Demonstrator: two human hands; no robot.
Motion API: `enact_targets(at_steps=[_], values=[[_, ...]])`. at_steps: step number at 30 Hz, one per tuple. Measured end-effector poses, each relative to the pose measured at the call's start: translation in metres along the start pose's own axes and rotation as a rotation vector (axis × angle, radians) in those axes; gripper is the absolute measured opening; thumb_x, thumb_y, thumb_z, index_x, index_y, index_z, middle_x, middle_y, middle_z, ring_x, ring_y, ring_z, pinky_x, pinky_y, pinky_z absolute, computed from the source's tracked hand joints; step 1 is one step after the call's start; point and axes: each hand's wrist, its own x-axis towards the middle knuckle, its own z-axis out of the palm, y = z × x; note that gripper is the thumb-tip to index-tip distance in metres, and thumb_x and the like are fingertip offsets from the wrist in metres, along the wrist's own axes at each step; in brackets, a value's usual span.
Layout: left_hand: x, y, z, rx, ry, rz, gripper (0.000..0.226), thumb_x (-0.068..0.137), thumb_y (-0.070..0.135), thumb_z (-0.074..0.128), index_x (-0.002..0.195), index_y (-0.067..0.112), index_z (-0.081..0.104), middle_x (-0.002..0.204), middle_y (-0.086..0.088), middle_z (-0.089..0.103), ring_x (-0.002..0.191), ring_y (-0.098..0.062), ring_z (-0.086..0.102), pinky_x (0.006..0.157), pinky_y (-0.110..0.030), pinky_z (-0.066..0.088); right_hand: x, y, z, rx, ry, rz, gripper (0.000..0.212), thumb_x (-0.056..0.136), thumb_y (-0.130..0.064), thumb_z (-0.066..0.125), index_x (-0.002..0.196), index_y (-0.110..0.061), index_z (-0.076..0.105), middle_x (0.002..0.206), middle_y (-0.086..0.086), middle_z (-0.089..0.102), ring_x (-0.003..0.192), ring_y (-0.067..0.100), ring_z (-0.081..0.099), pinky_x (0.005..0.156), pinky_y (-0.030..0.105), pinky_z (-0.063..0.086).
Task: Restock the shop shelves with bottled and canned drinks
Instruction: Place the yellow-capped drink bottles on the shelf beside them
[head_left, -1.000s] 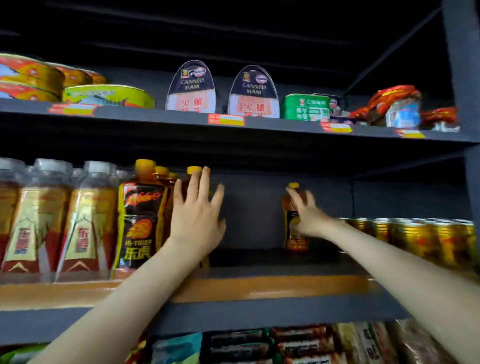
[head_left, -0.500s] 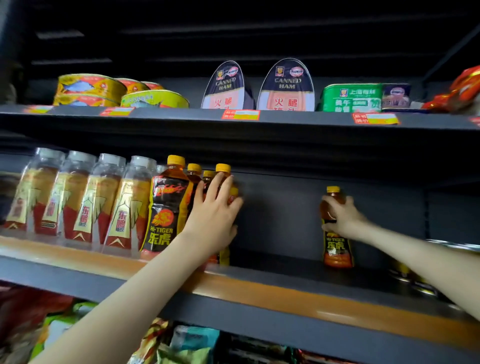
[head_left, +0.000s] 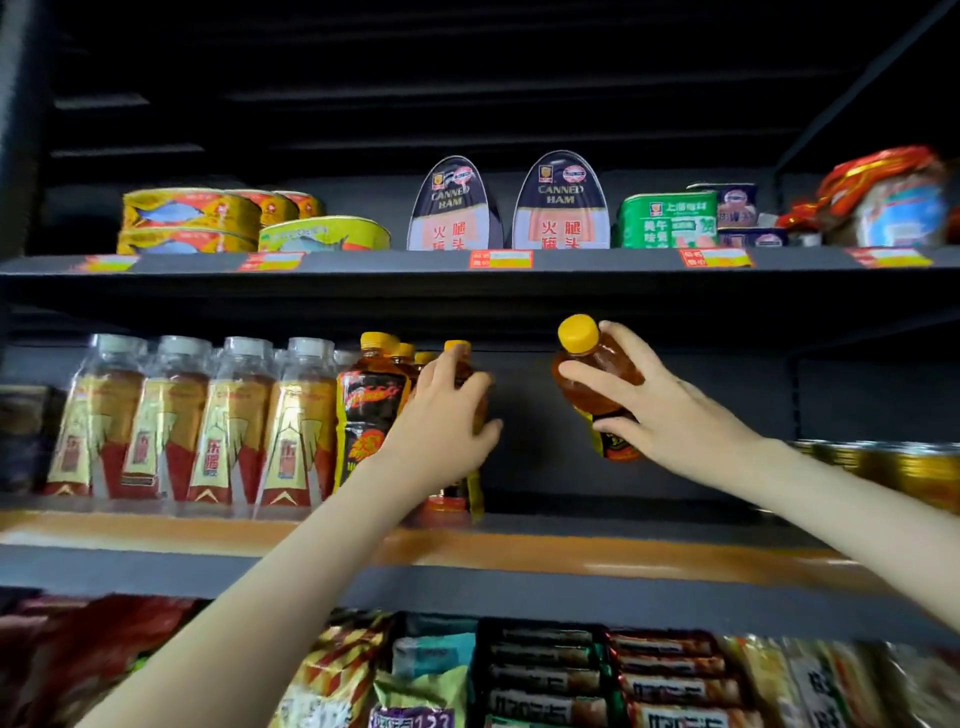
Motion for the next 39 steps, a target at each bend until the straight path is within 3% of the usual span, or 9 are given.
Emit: enact_targets(at_steps=[5,8,12,15,19,25,29,34,39], values=[[-0.045,0.009,-0.028,-0.327,0.184,0.211,0.069,0.090,0.031,0.063,0.149,0.019,0.030,0.151,-0.001,0.033,0.140,-0.012,0.026,0.115,-0.024,0.023,-0.023,-0.070,-0.026,-0.016,0.348,-0.048,0.075,0.081,-0.014,0.075,0.139,-0.038,0.033,0.153,0.000,0.012,0.130,0.040,0.043,0.093,0.052,0.048],[-0.070,0.024,-0.041,-0.401,0.206,0.338,0.085,0.085,0.035,0.069,0.152,0.019,0.018,0.151,0.009,0.029,0.138,-0.001,0.024,0.113,-0.016,0.021,-0.039,-0.118,-0.034,0.034,0.472,-0.036,0.074,0.079,-0.015,0.076,0.137,-0.036,0.034,0.151,0.000,0.016,0.133,0.022,0.031,0.104,0.033,0.033],[-0.097,0.038,-0.061,-0.771,0.252,0.387,0.099,0.078,0.015,0.077,0.141,0.043,0.007,0.129,0.050,0.027,0.115,0.021,0.041,0.092,-0.001,0.035,-0.054,-0.182,-0.040,0.150,0.463,-0.061,0.073,0.084,-0.020,0.072,0.137,-0.042,0.027,0.152,-0.003,0.015,0.136,-0.011,0.018,0.105,0.002,0.022],[-0.132,0.037,-0.072,-0.881,0.212,0.243,0.102,0.076,0.030,0.076,0.123,0.072,-0.004,0.112,0.036,0.050,0.098,0.011,0.058,0.075,-0.002,0.044,-0.070,-0.212,-0.046,0.256,0.429,-0.038,0.069,0.084,-0.030,0.069,0.140,-0.040,0.028,0.150,-0.006,0.017,0.135,-0.016,0.014,0.101,-0.001,0.025],[-0.187,0.041,-0.067,-0.905,0.048,0.155,0.090,0.076,0.033,0.074,0.127,0.062,0.005,0.109,0.032,0.056,0.096,0.010,0.060,0.071,-0.005,0.046,-0.105,-0.232,-0.040,0.472,0.260,0.059,0.059,0.091,-0.040,0.053,0.142,-0.046,0.025,0.145,-0.015,0.017,0.130,-0.011,0.027,0.096,0.002,0.034],[-0.281,0.036,-0.033,-1.119,-0.363,-0.287,0.071,0.074,0.024,0.082,0.122,0.038,0.032,0.106,0.032,0.060,0.093,0.008,0.063,0.076,-0.009,0.046,-0.161,-0.254,0.016,0.842,-0.129,0.326,0.047,0.094,-0.046,0.051,0.133,-0.063,0.031,0.146,-0.027,0.026,0.133,-0.010,0.030,0.102,0.013,0.034],[-0.342,0.026,-0.014,-1.266,-0.699,-0.703,0.061,0.068,0.023,0.083,0.119,0.024,0.049,0.087,0.009,0.072,0.079,-0.008,0.069,0.070,-0.028,0.054,-0.214,-0.279,0.066,0.893,-0.367,0.413,0.048,0.096,-0.046,0.036,0.135,-0.069,0.021,0.152,-0.023,0.022,0.127,-0.027,0.015,0.095,-0.006,0.016],[-0.409,0.015,-0.002,-1.507,-1.079,-1.451,0.042,0.072,0.028,0.073,0.106,0.003,0.063,0.081,-0.014,0.067,0.065,-0.024,0.064,0.062,-0.030,0.054,-0.291,-0.321,0.111,0.766,-0.640,0.273,0.077,0.097,-0.003,0.043,0.138,-0.061,0.014,0.154,-0.026,0.007,0.145,0.001,0.009,0.102,0.032,0.044],[-0.451,0.003,0.000,-1.505,-1.077,-1.655,0.052,0.072,0.030,0.069,0.116,0.003,0.064,0.117,-0.021,0.066,0.097,-0.029,0.064,0.086,-0.037,0.051,-0.318,-0.355,0.146,0.887,-0.764,0.160,0.097,0.081,-0.010,0.069,0.144,-0.051,0.008,0.157,-0.020,0.009,0.147,0.002,-0.003,0.120,0.035,0.013]])
